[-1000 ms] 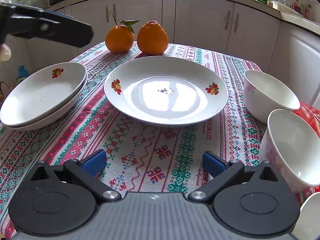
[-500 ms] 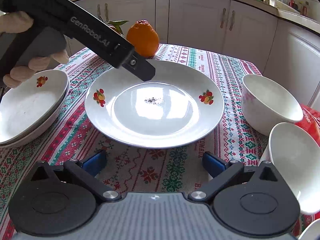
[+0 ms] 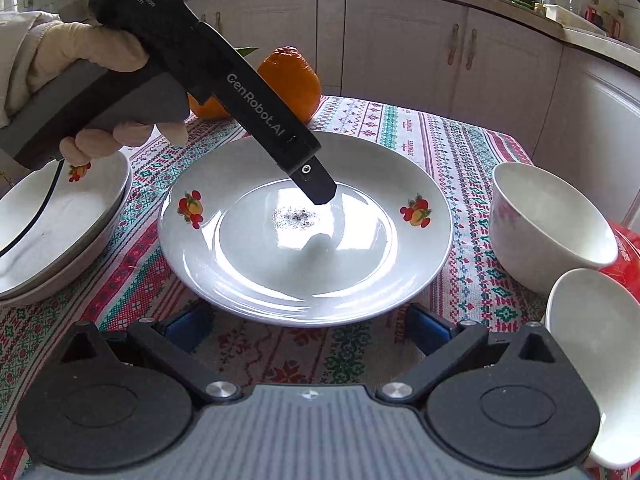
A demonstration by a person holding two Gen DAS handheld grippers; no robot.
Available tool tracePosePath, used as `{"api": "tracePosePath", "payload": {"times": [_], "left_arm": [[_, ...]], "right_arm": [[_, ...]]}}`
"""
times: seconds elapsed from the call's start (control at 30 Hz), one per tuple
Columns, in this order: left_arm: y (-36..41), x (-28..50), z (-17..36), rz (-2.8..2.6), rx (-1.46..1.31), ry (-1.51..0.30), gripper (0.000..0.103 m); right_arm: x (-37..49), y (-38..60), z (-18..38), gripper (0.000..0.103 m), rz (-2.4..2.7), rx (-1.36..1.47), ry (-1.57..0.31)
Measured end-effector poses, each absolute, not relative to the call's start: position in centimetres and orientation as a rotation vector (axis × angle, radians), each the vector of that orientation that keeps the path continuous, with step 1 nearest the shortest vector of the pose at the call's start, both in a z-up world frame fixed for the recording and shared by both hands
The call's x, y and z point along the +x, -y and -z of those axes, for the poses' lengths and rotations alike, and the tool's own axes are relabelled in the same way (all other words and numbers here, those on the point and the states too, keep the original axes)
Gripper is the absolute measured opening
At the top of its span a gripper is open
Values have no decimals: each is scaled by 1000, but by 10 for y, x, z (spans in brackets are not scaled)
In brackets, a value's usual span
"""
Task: Organize plates and bowls
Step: 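Move the left tool toward the white plate with the dark spot, then grip the spotted plate rim with the left tool while the right tool grips its opposite rim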
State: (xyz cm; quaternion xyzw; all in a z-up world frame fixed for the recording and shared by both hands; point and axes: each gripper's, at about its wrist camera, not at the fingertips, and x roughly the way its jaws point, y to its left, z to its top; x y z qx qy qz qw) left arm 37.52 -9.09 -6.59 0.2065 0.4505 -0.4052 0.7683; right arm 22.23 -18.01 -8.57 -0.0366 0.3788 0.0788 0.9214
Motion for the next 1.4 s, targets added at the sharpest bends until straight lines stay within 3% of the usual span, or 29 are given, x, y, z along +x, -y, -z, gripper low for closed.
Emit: {"api": "tracePosePath", "payload": {"times": [0.13,0.47,1.4], "left_arm": [[98,377,67,920,464,-1010,92],[102,386,70,952,484,-1056,85],[84,365,50,938,440,-1036,84]], "right_arm": [[224,180,86,103,-165,-77,-768],[223,180,87,99,-171,-78,-746],[207,174,62,98,-204,-104,-736]]}}
